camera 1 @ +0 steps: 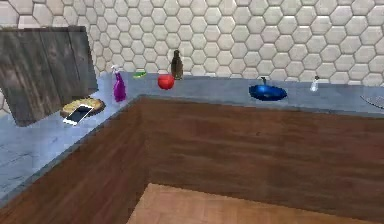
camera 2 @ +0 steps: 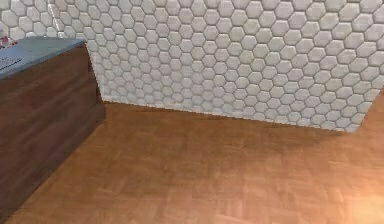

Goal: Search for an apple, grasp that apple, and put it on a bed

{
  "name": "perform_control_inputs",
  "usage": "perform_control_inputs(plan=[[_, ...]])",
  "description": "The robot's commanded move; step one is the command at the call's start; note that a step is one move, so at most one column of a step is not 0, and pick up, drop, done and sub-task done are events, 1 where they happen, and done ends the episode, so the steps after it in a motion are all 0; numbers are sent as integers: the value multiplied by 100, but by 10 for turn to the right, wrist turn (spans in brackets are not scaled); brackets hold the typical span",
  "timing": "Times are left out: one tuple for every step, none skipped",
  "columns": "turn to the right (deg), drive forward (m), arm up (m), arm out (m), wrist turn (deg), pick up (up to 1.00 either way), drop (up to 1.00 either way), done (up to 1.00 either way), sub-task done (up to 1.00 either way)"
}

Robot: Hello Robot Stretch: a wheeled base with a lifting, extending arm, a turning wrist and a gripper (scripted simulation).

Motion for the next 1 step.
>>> perform_control_inputs(plan=[[-450, 0, 0, 0, 0, 0, 0, 0, 0]])
